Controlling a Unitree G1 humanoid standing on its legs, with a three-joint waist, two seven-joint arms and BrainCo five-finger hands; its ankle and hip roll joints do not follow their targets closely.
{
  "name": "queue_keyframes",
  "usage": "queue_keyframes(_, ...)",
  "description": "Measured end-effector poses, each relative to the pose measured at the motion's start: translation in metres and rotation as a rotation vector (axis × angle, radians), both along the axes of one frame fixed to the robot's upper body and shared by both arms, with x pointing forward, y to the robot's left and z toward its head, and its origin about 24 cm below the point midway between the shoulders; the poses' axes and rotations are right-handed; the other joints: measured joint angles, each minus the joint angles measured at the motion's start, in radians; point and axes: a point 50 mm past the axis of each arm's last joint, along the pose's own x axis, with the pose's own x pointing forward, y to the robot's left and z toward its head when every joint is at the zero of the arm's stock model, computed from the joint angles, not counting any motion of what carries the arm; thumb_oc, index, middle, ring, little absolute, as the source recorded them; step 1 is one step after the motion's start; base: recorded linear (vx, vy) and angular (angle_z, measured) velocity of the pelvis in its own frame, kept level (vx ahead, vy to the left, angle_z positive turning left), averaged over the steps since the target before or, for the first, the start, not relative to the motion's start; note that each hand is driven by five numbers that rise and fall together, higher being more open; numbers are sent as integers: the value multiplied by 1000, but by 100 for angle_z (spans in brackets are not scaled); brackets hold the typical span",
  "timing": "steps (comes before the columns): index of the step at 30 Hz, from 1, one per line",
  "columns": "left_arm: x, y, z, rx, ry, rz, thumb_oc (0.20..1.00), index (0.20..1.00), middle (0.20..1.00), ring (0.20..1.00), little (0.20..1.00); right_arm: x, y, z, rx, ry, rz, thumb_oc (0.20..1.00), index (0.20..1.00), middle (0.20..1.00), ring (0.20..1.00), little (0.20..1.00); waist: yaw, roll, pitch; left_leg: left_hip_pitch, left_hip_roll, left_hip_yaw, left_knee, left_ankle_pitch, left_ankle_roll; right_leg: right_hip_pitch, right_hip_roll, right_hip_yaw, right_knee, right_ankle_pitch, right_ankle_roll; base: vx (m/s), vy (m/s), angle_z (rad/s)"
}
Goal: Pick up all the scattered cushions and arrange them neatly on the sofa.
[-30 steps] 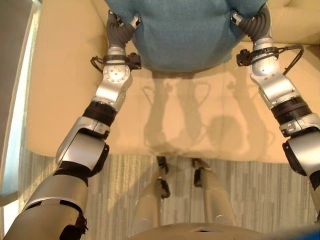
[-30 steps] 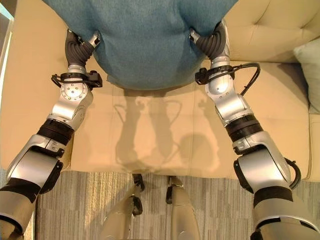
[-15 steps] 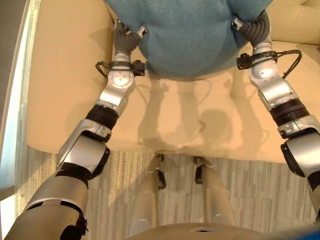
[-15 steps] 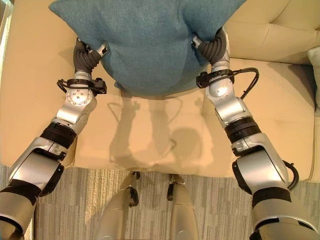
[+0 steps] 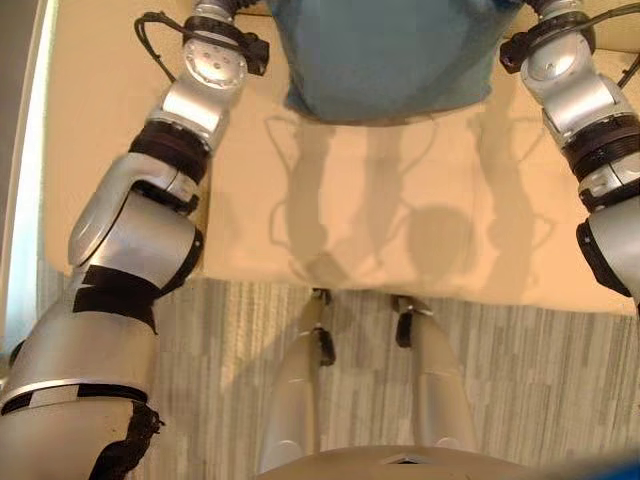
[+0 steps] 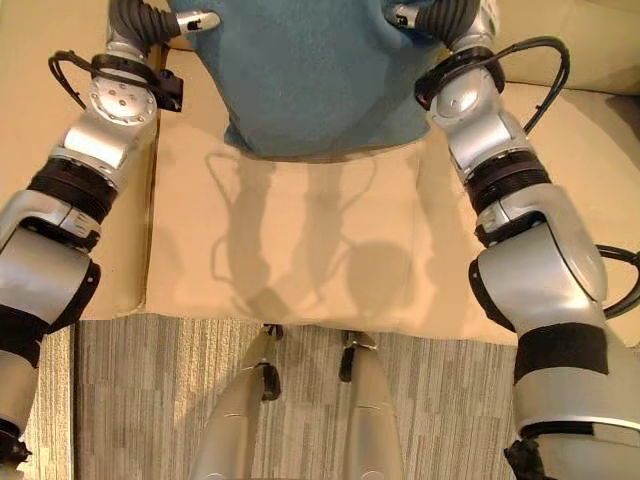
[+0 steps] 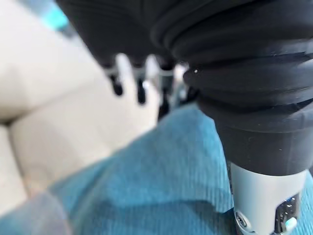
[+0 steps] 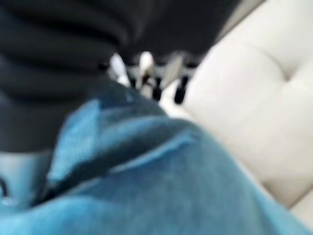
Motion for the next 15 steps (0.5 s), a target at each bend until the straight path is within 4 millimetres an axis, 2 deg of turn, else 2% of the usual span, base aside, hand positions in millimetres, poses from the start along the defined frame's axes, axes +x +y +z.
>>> queue_keyframes(1,-2,10,3,1,-9,25,1000,1000,1000,1000,1000,-2,-7,3,-19,2,-21,1000,1000,1000,1000,1000,0,0,0,0,0,0,0,0,0,0,0,-3,0,0,0,62,7,3)
queue_keyframes(2,-11,33,15,-27,-54,70,1000,1000,1000,1000,1000,-6,-23,8,-27,1,-54,1000,1000,1000,1000,1000,2,0,0,7,2,-4,1,0,0,11,0,-10,0,-2,-2,74,14,4)
queue_keyframes(3,-16,45,20,-32,-74,98,1000,1000,1000,1000,1000,-7,-29,6,-31,14,-67,1000,1000,1000,1000,1000,2,0,0,24,1,-5,0,0,0,29,-1,-12,-2,-5,-2,61,12,5)
queue_keyframes(5,-19,52,22,-34,-81,109,1000,1000,1000,1000,1000,-8,-35,4,-35,28,-77,1000,1000,1000,1000,1000,5,0,0,43,0,-7,-1,-2,-2,49,-2,-12,-1,-12,0,41,7,7)
queue_keyframes(9,-33,70,11,-25,-110,59,1000,1000,1000,1000,1000,-19,-69,-13,-31,48,-123,1000,1000,1000,1000,1000,13,0,0,94,-4,-15,-3,-12,-15,90,-8,-15,22,-35,-6,38,-13,6)
queue_keyframes(10,-34,72,-1,-21,-95,49,1000,1000,1000,1000,1000,-22,-81,-25,-4,67,-137,1000,1000,1000,1000,1000,19,0,-1,108,-3,-16,-2,-14,-13,105,-8,-15,24,-39,-8,-7,-42,0)
queue_keyframes(12,-41,73,-15,-50,-101,-8,1000,1000,1000,1000,1000,-29,-85,-37,20,64,-90,1000,1000,1000,1000,1000,23,1,-2,120,-4,-14,-2,-17,-14,114,-7,-16,30,-45,-5,40,-44,0)
queue_keyframes(13,-54,74,-40,-91,-122,-81,1000,1000,1000,1000,1000,-40,-87,-57,38,55,-25,1000,1000,1000,1000,1000,17,1,-2,148,-4,-14,-2,-32,-12,142,-11,-15,32,-60,-7,49,-27,0)
queue_keyframes(14,-55,77,-58,-104,-82,-82,1000,1000,1000,1000,1000,-42,-92,-74,42,99,-30,1000,1000,1000,1000,1000,18,1,-2,170,-5,-14,-1,-33,-13,163,-7,-16,33,-62,-6,27,-70,3)
queue_keyframes(15,-62,83,-90,-123,-18,-87,1000,1000,1000,1000,1000,-52,-99,-99,63,135,-14,1000,1000,1000,1000,1000,15,1,-2,210,-5,-11,-5,-41,-12,203,-11,-18,32,-76,-1,65,-44,1)
